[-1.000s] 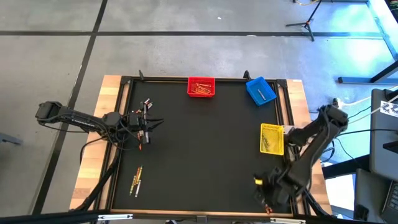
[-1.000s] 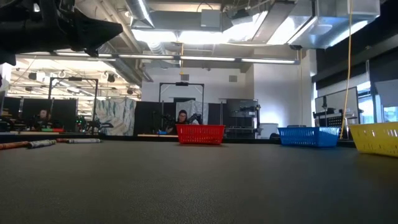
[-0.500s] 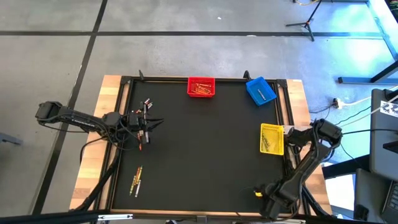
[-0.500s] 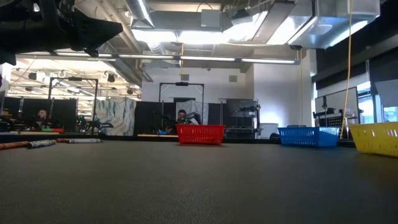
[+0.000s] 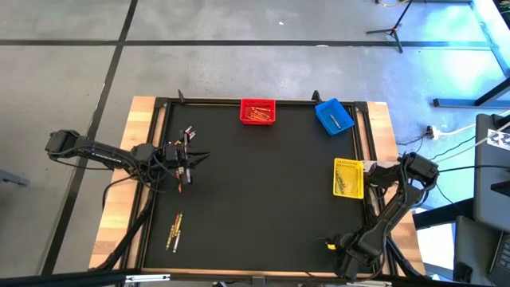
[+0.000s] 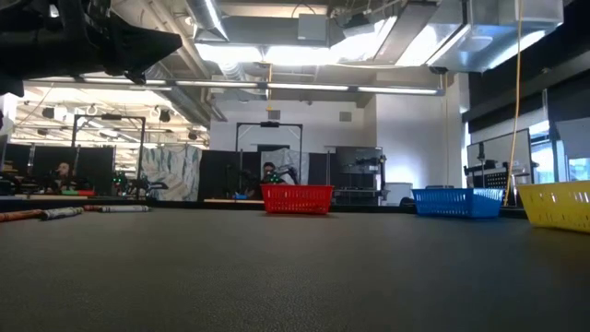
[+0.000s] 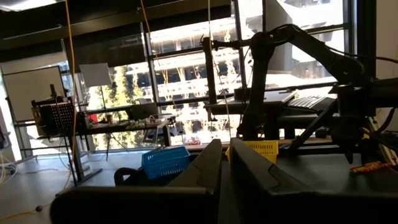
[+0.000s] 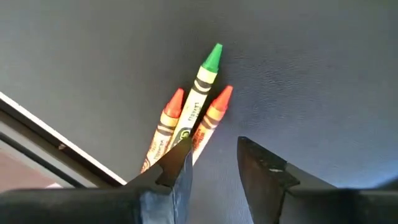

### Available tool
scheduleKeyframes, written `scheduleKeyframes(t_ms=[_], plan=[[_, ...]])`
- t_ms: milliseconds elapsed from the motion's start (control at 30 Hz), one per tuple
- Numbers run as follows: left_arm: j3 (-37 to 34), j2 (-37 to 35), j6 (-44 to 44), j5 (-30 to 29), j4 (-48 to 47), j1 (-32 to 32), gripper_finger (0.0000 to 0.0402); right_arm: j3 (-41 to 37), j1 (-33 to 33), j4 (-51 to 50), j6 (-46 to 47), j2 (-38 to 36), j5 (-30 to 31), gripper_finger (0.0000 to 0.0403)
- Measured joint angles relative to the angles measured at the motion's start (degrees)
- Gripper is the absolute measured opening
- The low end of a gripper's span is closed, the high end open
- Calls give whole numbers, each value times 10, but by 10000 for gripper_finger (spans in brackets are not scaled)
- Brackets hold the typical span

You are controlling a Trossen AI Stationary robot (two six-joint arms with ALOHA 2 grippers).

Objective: Sort crayons
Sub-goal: Put the orange crayon into the red bin

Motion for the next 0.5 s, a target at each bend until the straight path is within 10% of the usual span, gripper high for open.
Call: scheduleKeyframes(t_ms=[500], plan=[[0,0,0,0,0,0,25,-4,0,-65,-1,0,-18,124]])
